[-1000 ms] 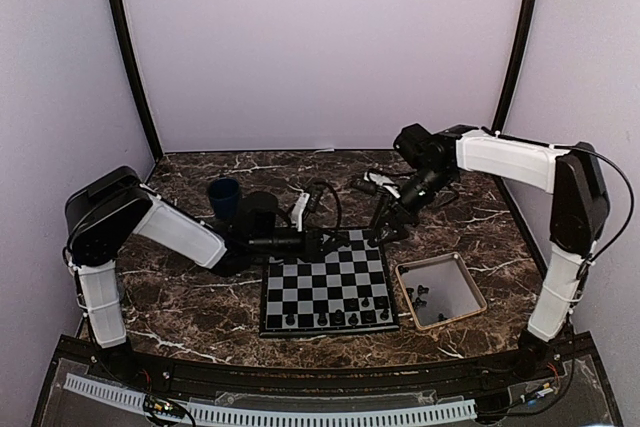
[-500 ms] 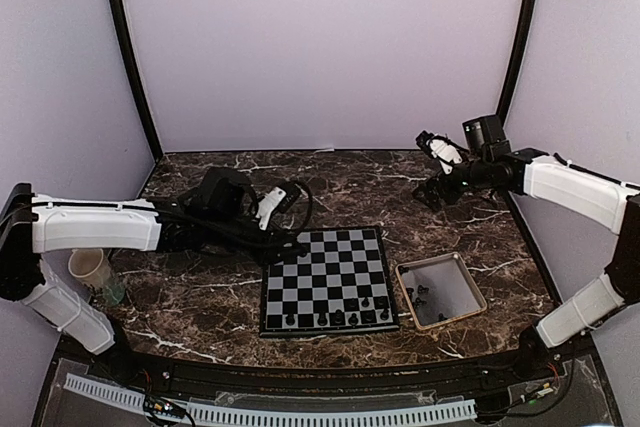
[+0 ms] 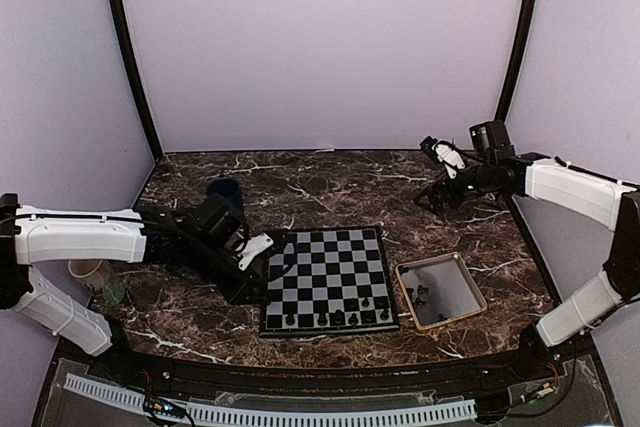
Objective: Set up the chess pieces on the board
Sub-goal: Place the rook at h8.
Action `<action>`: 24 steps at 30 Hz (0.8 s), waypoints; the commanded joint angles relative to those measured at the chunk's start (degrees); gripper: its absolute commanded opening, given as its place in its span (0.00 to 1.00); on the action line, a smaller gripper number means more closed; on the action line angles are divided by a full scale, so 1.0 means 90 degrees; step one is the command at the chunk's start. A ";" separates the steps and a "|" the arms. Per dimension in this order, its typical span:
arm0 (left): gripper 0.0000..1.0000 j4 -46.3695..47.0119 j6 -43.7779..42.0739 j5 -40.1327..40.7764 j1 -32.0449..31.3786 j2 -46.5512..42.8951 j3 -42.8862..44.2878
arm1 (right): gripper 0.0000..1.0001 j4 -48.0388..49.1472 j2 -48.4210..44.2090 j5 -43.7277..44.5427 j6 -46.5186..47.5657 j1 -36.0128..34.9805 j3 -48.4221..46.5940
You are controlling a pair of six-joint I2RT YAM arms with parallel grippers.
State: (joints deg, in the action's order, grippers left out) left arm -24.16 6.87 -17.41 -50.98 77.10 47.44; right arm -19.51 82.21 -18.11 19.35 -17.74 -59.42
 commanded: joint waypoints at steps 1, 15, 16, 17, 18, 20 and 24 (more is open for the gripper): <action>0.17 -0.0290 -0.0170 0.0185 -0.0246 0.0108 -0.0117 | 0.98 0.0088 -0.0229 -0.0478 0.0277 -0.0014 0.0110; 0.17 0.0080 -0.0201 0.0621 -0.0683 0.0429 -0.0232 | 0.98 -0.0046 0.0094 -0.1104 0.0358 -0.0042 0.0111; 0.17 0.0120 -0.0215 0.0625 -0.0689 0.0448 -0.0232 | 0.98 -0.0024 0.0086 -0.1100 0.0346 -0.0041 0.0124; 0.18 0.0166 -0.0225 0.0639 -0.0690 0.0479 -0.0237 | 0.98 -0.0003 0.0093 -0.1088 0.0339 -0.0043 0.0131; 0.18 0.0219 -0.0236 0.0652 -0.0693 0.0506 -0.0244 | 0.98 -0.0013 0.0107 -0.1068 0.0335 -0.0049 0.0136; 0.18 0.0311 -0.0260 0.0643 -0.0693 0.0564 -0.0252 | 0.98 -0.0014 0.0130 -0.1054 0.0340 -0.0041 0.0126; 0.18 0.0459 -0.0278 0.0499 -0.0693 0.0753 -0.0250 | 0.98 -0.0026 0.0178 -0.1081 0.0340 -0.0050 0.0127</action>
State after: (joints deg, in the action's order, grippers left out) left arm -21.93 5.28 -12.38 -56.90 82.67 45.98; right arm -20.36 83.09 -27.03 22.04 -17.85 -58.17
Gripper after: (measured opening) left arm 0.178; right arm 0.975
